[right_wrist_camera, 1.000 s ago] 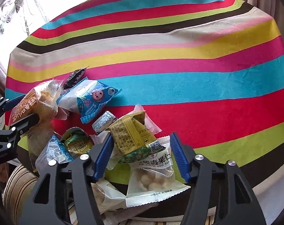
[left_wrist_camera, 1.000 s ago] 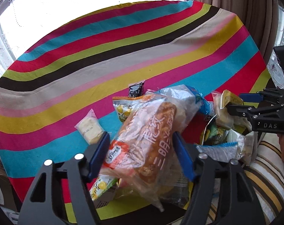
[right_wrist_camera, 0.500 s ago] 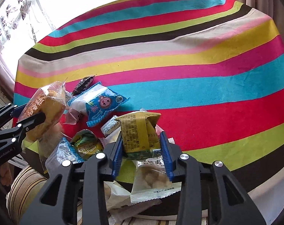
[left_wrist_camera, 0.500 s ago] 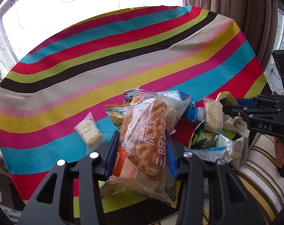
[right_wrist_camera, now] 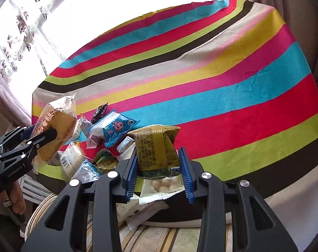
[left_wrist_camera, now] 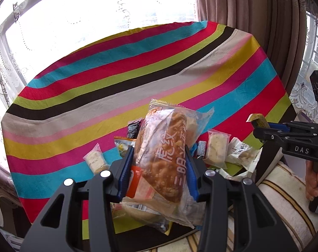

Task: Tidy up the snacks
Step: 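Carry the bread loaf and yellow packet over the white box and release both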

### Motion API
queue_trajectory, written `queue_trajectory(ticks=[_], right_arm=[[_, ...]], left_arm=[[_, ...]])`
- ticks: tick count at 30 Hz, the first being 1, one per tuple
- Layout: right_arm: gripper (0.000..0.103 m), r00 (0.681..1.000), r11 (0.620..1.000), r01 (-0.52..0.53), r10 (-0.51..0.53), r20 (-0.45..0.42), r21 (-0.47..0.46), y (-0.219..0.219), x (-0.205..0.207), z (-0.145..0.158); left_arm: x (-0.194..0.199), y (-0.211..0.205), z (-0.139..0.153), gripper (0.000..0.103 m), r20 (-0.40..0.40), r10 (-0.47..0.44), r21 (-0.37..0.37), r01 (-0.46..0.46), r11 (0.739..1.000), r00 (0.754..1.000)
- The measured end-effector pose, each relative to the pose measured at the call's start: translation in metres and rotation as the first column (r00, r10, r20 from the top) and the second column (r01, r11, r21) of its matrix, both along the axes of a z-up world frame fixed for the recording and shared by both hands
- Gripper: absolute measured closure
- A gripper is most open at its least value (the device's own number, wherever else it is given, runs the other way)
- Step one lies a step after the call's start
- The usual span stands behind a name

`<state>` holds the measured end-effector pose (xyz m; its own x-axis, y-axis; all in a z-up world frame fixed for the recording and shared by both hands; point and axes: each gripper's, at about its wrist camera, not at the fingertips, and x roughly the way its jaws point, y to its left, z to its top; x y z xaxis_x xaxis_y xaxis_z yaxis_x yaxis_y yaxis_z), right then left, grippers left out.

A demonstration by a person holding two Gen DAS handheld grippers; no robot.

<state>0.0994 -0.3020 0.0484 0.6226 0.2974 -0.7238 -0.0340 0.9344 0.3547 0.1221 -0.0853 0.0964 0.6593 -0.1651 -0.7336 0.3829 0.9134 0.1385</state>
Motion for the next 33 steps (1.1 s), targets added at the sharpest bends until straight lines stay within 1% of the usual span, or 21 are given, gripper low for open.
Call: queue_trajectory(ticks=[7, 12, 16, 20, 23, 27, 30, 33], right_arm=[[0.066, 0.996, 0.994, 0.09, -0.088, -0.019, 0.07, -0.056, -0.029, -0.005], [0.066, 0.982, 0.979, 0.183, -0.179, -0.053, 0.092, -0.106, -0.057, -0.017], [0.066, 0.967, 0.965, 0.249, -0.242, -0.081, 0.086, -0.142, -0.08, -0.028], [0.066, 0.944, 0.943, 0.318, -0.306, -0.124, 0.092, -0.176, -0.099, -0.046], [0.066, 0.925, 0.926, 0.365, -0.347, -0.156, 0.102, -0.198, -0.111, -0.061], [0.066, 0.894, 0.9, 0.424, -0.397, -0.209, 0.104, -0.22, -0.124, -0.084], [0.066, 0.876, 0.886, 0.45, -0.414, -0.249, 0.111, -0.231, -0.13, -0.099], [0.066, 0.865, 0.878, 0.464, -0.421, -0.274, 0.117, -0.238, -0.135, -0.109]], left_arm=[[-0.014, -0.065, 0.004, 0.058, -0.025, -0.103, -0.03, 0.102, 0.994, 0.994], [-0.032, -0.125, -0.004, 0.058, -0.055, -0.219, -0.039, 0.217, 0.975, 0.974], [-0.049, -0.173, -0.013, 0.058, -0.08, -0.313, -0.048, 0.31, 0.949, 0.946], [-0.063, -0.217, -0.026, 0.058, -0.117, -0.398, -0.05, 0.394, 0.918, 0.91], [-0.072, -0.245, -0.038, 0.058, -0.154, -0.444, -0.045, 0.442, 0.896, 0.883], [-0.084, -0.279, -0.055, 0.058, -0.205, -0.491, -0.019, 0.499, 0.867, 0.847], [-0.091, -0.3, -0.073, 0.058, -0.257, -0.509, 0.009, 0.528, 0.849, 0.822], [-0.094, -0.315, -0.09, 0.057, -0.307, -0.502, 0.034, 0.536, 0.843, 0.809]])
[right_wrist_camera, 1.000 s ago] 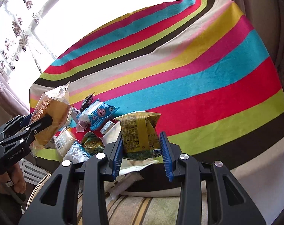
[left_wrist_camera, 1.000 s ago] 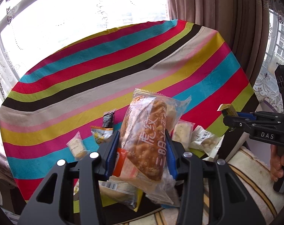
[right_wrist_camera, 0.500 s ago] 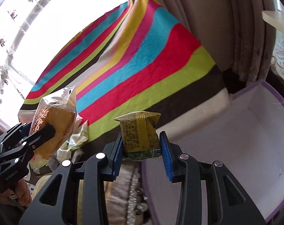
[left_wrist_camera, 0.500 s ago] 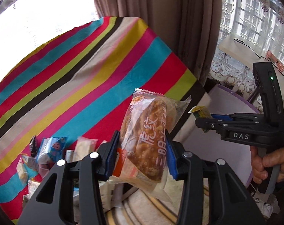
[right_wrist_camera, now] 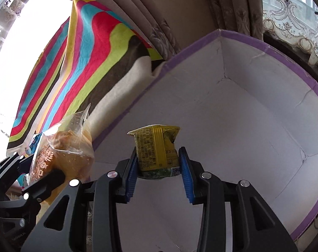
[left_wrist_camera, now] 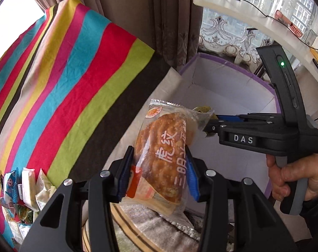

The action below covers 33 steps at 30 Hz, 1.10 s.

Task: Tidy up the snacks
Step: 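Carry the bread loaf and yellow packet over the white box and release both, then move both tools back over the snack pile on the table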

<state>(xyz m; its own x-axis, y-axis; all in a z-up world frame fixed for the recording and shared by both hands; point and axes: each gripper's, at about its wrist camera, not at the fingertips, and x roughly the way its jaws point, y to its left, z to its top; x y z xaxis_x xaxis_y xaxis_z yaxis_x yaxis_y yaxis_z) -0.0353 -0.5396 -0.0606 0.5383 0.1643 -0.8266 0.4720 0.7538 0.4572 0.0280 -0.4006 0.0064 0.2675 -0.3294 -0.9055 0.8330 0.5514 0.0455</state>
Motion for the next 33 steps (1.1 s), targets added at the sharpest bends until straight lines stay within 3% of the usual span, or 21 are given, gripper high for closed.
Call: queue_trajectory(ticks=[5, 8, 13, 16, 18, 23, 26, 28, 33], right_arm=[[0.062, 1.0, 0.999, 0.015, -0.014, -0.026, 0.03, -0.006, -0.002, -0.012], [0.061, 0.999, 1.0, 0.019, -0.018, -0.044, 0.019, -0.004, 0.0, -0.012], [0.06, 0.997, 1.0, 0.025, -0.025, -0.078, 0.0, -0.001, 0.0, -0.012], [0.05, 0.994, 0.998, 0.053, -0.057, -0.094, -0.044, -0.001, -0.001, -0.01], [0.031, 0.993, 0.994, 0.069, -0.077, -0.087, -0.086, 0.0, -0.001, -0.003], [0.028, 0.995, 0.99, 0.065, -0.073, -0.066, -0.125, 0.003, 0.0, 0.011], [0.025, 0.997, 0.985, 0.058, -0.066, -0.046, -0.162, 0.01, 0.001, 0.023], [0.019, 0.998, 0.977, 0.062, -0.067, -0.021, -0.205, 0.017, 0.001, 0.034], [0.016, 0.996, 0.946, 0.068, -0.045, 0.079, -0.317, 0.039, 0.004, 0.066]], left_arm=[[0.006, -0.009, -0.01, 0.056, -0.018, 0.01, 0.038, -0.009, 0.999, 1.0], [0.006, -0.008, -0.01, 0.036, -0.016, 0.015, 0.035, -0.014, 0.999, 1.0], [0.005, -0.002, -0.006, 0.026, -0.002, 0.039, 0.026, -0.039, 0.999, 0.999], [0.006, 0.001, -0.005, 0.025, -0.005, 0.055, 0.024, -0.055, 0.998, 0.998], [0.007, 0.005, -0.002, 0.023, -0.002, 0.069, 0.019, -0.069, 0.997, 0.998], [0.009, 0.017, 0.008, 0.016, 0.042, 0.14, -0.003, -0.14, 0.99, 0.989], [0.007, 0.031, 0.019, 0.016, 0.133, 0.218, -0.016, -0.218, 0.976, 0.967], [0.005, 0.045, 0.031, 0.015, 0.178, 0.27, -0.071, -0.262, 0.963, 0.946], [0.001, 0.079, 0.057, 0.015, 0.286, 0.362, -0.169, -0.325, 0.93, 0.887]])
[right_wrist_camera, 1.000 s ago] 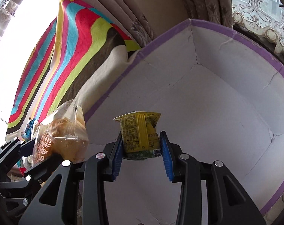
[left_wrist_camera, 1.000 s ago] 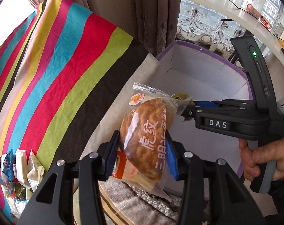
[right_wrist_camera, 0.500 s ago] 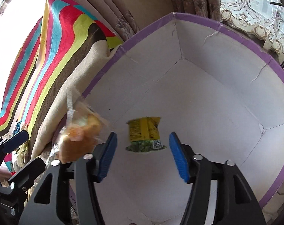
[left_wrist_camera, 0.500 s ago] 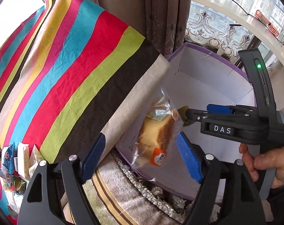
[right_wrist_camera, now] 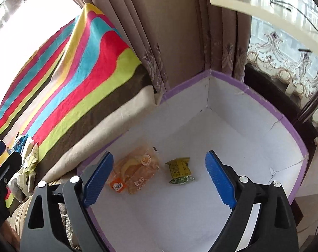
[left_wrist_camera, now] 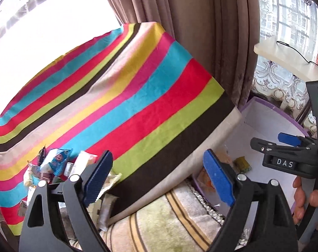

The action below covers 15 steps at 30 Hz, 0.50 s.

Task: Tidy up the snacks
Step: 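Move both tools back over the snack pile on the table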

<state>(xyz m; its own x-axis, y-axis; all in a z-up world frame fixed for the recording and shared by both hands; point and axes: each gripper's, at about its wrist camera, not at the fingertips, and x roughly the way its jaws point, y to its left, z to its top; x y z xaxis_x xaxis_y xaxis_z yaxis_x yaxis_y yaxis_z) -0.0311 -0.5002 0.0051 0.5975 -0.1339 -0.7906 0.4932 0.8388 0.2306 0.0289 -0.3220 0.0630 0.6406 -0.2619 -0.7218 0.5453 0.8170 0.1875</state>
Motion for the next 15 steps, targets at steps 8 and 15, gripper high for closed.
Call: queue_trajectory(ticks=[8, 15], right_arm=[[0.016, 0.986, 0.992, -0.12, 0.124, 0.115, -0.043, 0.045, 0.009, 0.042], [0.016, 0.964, 0.972, -0.235, 0.236, 0.124, -0.02, 0.09, 0.025, 0.054]], left_arm=[[-0.003, 0.056, 0.012, 0.015, 0.053, 0.134, -0.056, -0.131, 0.99, 0.99], [-0.003, 0.116, 0.023, 0.015, 0.032, 0.225, -0.177, -0.216, 0.96, 0.974]])
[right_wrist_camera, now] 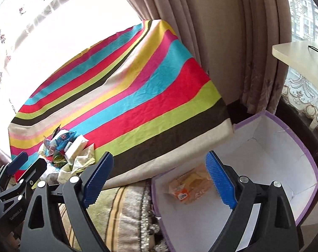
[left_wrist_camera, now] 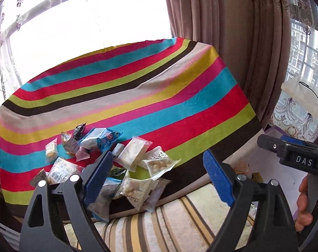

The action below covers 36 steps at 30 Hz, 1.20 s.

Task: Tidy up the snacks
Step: 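Move both tools back over the snack pile on the table, then grasp the green-printed cake packet with the left gripper while the right grasps a white nut packet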

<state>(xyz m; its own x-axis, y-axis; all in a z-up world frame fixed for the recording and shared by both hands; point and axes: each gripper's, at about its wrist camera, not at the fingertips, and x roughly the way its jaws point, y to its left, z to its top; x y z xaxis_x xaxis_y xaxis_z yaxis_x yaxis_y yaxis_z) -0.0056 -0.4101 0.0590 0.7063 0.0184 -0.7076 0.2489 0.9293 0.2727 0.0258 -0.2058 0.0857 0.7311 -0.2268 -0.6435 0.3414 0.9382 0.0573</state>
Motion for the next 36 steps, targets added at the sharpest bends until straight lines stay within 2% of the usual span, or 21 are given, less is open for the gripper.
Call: queue_trajectory(ticks=[6, 11, 15, 20, 26, 30, 36], right_arm=[[0.016, 0.993, 0.993, -0.113, 0.114, -0.027, 0.012, 0.048, 0.014, 0.003], [0.016, 0.978, 0.982, -0.191, 0.191, -0.082, 0.007, 0.084, 0.026, -0.004], [0.016, 0.956, 0.962, -0.271, 0.266, -0.128, -0.025, 0.11, 0.036, -0.012], [0.016, 0.914, 0.914, -0.39, 0.368, -0.173, -0.112, 0.145, 0.045, -0.017], [0.018, 0.857, 0.811, -0.513, 0.469, -0.212, -0.282, 0.197, 0.054, -0.023], [0.019, 0.818, 0.744, -0.575, 0.52, -0.246, -0.34, 0.221, 0.062, -0.03], [0.027, 0.803, 0.716, -0.596, 0.526, -0.28, -0.364, 0.234, 0.078, -0.04]], left_arm=[[0.004, 0.061, 0.001, 0.015, -0.044, 0.125, -0.096, -0.128, 0.987, 0.991], [0.004, 0.107, -0.003, 0.015, -0.079, 0.209, -0.126, -0.218, 0.968, 0.975], [0.005, 0.145, -0.01, 0.015, -0.123, 0.282, -0.15, -0.298, 0.943, 0.952], [0.009, 0.184, -0.02, 0.015, -0.185, 0.352, -0.182, -0.384, 0.905, 0.918], [0.008, 0.217, -0.029, 0.015, -0.235, 0.402, -0.225, -0.452, 0.863, 0.885], [0.01, 0.236, -0.034, 0.015, -0.275, 0.42, -0.268, -0.488, 0.831, 0.865], [0.017, 0.256, -0.042, 0.015, -0.321, 0.43, -0.309, -0.523, 0.795, 0.844]])
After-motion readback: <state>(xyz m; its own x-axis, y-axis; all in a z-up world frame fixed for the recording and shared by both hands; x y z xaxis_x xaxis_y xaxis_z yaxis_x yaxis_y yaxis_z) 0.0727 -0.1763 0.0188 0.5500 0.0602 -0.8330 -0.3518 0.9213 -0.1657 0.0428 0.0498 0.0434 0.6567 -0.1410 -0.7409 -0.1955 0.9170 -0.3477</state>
